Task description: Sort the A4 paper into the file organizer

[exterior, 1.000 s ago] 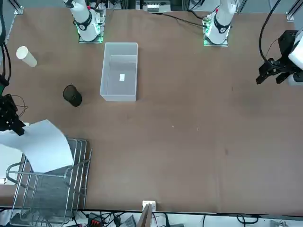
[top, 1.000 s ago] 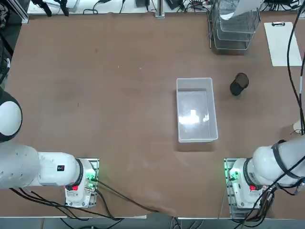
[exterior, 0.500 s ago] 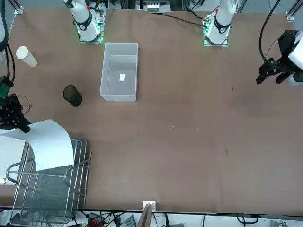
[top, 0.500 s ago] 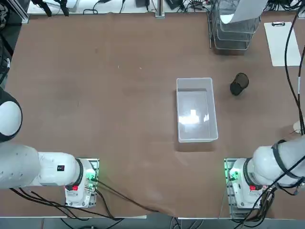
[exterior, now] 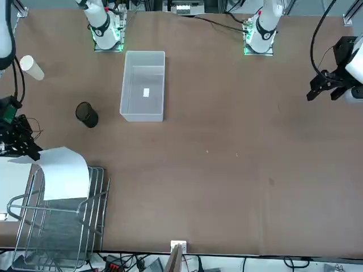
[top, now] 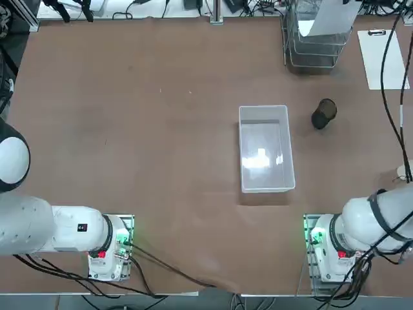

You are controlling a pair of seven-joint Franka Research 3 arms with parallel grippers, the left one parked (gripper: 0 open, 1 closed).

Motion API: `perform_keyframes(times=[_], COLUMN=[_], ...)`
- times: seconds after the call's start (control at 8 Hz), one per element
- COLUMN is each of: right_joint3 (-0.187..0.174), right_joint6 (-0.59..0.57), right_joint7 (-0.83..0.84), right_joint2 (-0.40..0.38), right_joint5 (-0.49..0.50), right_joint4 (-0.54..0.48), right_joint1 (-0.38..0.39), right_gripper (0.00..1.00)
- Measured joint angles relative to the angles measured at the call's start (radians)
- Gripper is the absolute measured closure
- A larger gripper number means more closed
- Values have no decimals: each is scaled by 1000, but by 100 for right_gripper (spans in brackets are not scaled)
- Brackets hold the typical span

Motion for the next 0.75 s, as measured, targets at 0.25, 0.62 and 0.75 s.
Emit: perform_keyframes(times=[0.25, 0.62, 0.75], right_joint3=[0, 0, 0], right_joint6=[30, 116, 137], right_joint7=[9, 43, 48], right_joint2=[0, 0, 0], right_joint5=[0, 1, 1], right_joint4=[-24, -69, -74], right_joint1=[0, 0, 0], right_gripper=[99, 99, 99])
